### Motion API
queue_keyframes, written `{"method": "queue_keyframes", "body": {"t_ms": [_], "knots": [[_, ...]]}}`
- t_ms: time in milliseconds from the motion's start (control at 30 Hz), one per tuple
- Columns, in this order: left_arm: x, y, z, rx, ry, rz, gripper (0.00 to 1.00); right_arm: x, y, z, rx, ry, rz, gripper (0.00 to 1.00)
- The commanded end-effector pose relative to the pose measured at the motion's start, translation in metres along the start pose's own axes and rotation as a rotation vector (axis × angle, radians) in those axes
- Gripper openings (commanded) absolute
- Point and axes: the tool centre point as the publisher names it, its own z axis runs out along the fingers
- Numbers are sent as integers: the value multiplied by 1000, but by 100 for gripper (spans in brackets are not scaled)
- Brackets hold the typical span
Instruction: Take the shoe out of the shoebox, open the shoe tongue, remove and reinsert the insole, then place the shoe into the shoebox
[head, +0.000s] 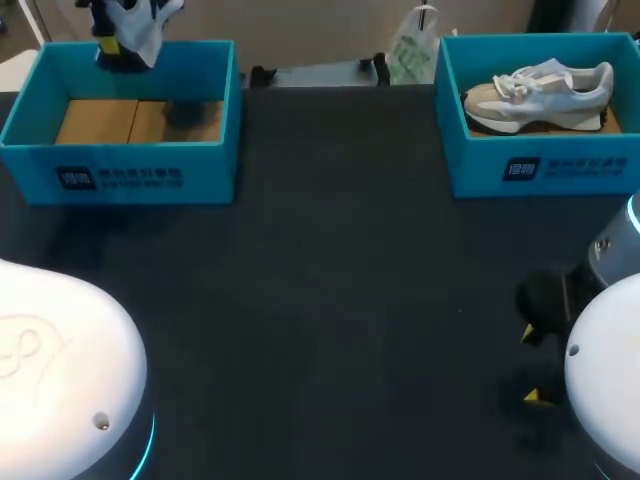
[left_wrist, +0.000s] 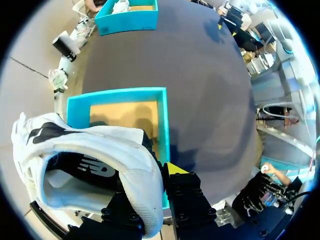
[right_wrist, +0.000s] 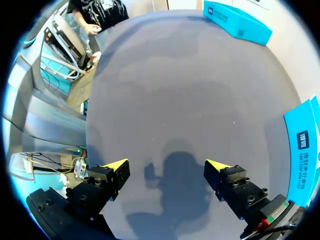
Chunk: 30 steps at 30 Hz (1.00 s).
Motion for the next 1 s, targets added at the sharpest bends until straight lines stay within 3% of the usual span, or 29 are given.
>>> {"method": "queue_keyframes", "body": {"t_ms": [33, 200, 467, 867, 1000], "knots": [[-20, 19, 5, 13, 51, 55, 0, 2, -1, -2, -2, -3, -1, 100], [-19, 39, 10, 1, 32, 181, 0, 2, -1, -2, -2, -3, -1, 100], [-11, 74, 24, -192, -17, 490, 0, 2, -1, -2, -2, -3, -1, 100], [-11, 74, 24, -192, -17, 490, 0, 2, -1, -2, -2, -3, -1, 100], [-26, 88, 18, -204, -21, 624, 0, 2, -1, -2, -2, -3, -1, 100]]}}
